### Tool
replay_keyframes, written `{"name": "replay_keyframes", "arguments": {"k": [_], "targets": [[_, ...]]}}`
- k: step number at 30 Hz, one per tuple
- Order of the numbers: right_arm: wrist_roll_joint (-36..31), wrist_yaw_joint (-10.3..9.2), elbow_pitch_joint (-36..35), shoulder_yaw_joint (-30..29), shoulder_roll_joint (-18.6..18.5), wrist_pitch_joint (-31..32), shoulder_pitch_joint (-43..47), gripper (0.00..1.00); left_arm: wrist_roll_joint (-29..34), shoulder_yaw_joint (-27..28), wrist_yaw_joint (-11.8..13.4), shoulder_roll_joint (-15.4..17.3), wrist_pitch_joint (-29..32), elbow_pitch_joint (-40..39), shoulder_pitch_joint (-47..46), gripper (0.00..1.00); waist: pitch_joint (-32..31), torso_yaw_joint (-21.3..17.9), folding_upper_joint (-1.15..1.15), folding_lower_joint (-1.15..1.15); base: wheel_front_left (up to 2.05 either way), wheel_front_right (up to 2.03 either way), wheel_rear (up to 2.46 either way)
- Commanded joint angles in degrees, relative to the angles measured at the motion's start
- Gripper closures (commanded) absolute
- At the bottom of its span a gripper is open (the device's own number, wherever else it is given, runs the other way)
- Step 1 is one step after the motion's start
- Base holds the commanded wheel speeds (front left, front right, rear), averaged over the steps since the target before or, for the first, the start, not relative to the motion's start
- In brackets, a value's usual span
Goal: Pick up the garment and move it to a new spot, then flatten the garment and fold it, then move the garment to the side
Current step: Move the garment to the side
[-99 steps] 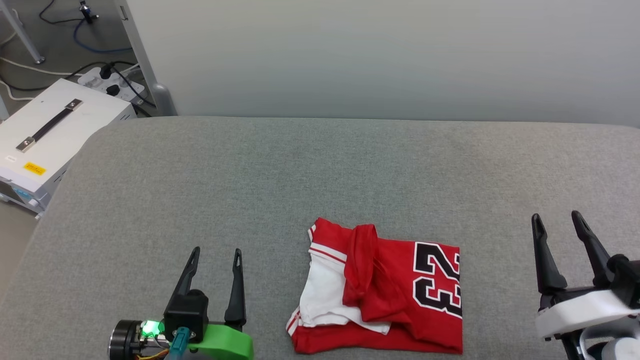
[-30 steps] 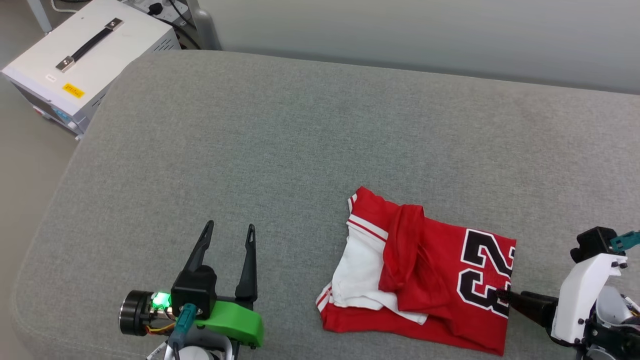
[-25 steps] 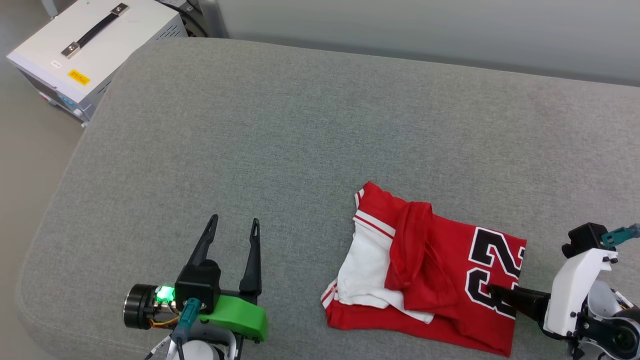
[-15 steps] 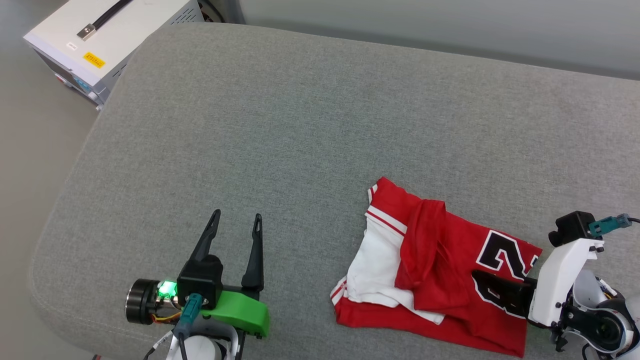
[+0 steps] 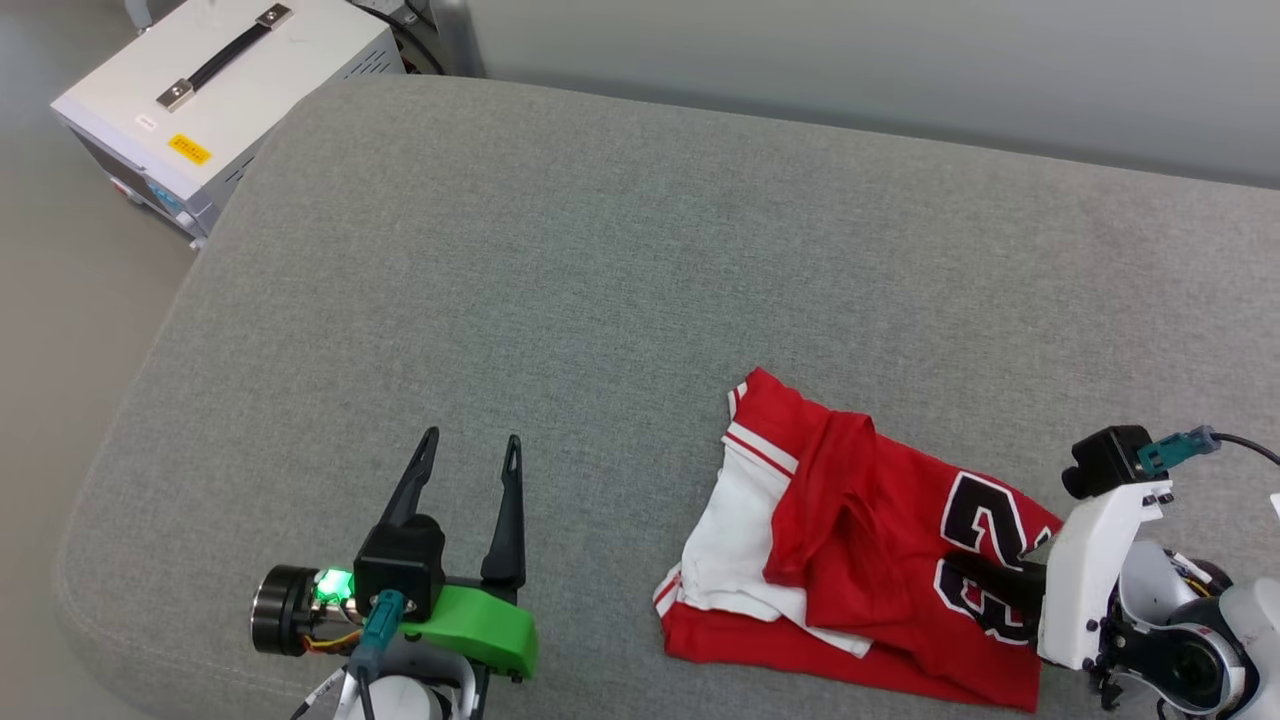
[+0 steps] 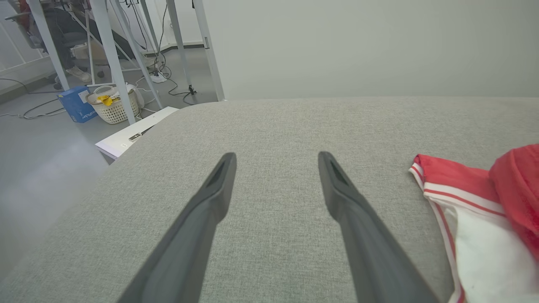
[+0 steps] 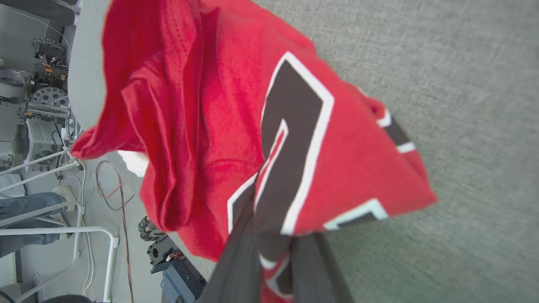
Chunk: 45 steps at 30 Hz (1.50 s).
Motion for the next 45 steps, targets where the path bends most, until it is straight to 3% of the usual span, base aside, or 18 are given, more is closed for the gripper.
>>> {"name": "replay_keyframes", "arguments": {"k": [1, 15, 22, 27, 35, 45], "targets": [[-0.62, -0.03, -1.12, 0.63, -1.06, -0.57, -1.48, 1.0, 0.19, 0.21, 0.27, -0.23, -0.34, 0.0, 0.32, 0.0, -1.08, -0.91, 0.28, 0.0, 0.0, 0.0, 0.0], [-3.81, -0.03, -10.09, 4.85, -15.04, 4.0, -7.62, 1.0, 0.32, 1.94, 0.57, 0.09, -0.34, -1.78, 2.18, 0.0, -2.12, -12.2, 0.28, 0.0, 0.0, 0.0, 0.0], [-5.21, -0.03, -9.29, 3.1, -18.65, 5.8, -11.0, 1.0, 0.7, 2.45, 0.36, 0.46, -0.34, -2.96, 0.42, 0.0, 1.66, -17.44, 0.28, 0.0, 0.0, 0.0, 0.0], [-8.21, -0.03, -5.15, 0.49, -21.36, 5.19, -13.92, 1.0, 1.23, 2.71, 0.1, 1.09, -0.34, -4.06, -1.88, 0.0, 5.82, -19.37, 0.28, 0.0, 0.0, 0.0, 0.0], [-13.63, -0.03, 6.64, -5.07, -25.98, 2.3, -19.37, 1.0, 2.06, 2.83, -0.64, 2.75, -0.34, -6.72, -5.87, 0.0, 13.06, -19.1, 0.28, 0.0, 0.0, 0.0, 0.0], [-22.0, -0.03, 21.28, -10.62, -27.34, -1.75, -26.2, 1.0, 2.64, 2.55, -0.87, 4.15, -0.34, -9.25, -8.92, 0.0, 19.48, -17.28, 0.28, 0.0, 0.0, 0.0, 0.0]]}}
